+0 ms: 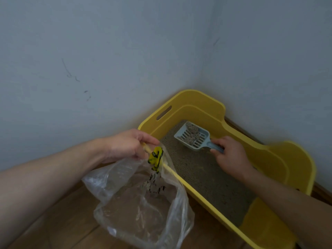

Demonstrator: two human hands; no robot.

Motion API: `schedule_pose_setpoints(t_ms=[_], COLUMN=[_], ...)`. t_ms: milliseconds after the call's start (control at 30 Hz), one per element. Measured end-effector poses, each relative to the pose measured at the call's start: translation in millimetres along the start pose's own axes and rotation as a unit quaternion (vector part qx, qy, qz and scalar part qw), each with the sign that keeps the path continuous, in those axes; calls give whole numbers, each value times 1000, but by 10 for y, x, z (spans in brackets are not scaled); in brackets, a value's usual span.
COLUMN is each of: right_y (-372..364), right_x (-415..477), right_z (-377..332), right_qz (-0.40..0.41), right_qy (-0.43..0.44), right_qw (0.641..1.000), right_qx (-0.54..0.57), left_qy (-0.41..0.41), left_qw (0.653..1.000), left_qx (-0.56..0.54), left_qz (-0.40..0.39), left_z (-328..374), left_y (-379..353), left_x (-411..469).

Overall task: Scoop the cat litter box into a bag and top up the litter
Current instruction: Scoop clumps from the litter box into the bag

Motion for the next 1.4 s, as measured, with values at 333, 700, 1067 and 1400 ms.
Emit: schedule_pose_setpoints(t_ms=[333, 700, 1067, 1400], right_y=[186, 327, 422, 631], right_x=[-230, -374, -496, -679], right_z=[-93, -176, -285, -421], right_qz=[-2, 14, -3, 2], right_qy=[-10, -27, -19, 22], right_qw=[1000, 999, 999, 1000], right_qx=[-13, 25, 39, 22], left_qy=[-20, -17, -19, -11], left_qw=[999, 998, 998, 999], left_qx=[-20, 26, 18, 20], left_qz=[26, 59, 53, 42], left_z=[59, 100, 124, 53], left_y=[-6, -36, -55, -119], left_x=[-144, -288, -402, -501])
Point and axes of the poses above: each hand's wrist, its own x-axis towards the middle knuckle, its own y-axis out of the back of the hand, z = x × y, the point moved 5 cm from there along x, towards the middle knuckle, and after that the axes turned 2 degrees about y, right-handed, at the moved point
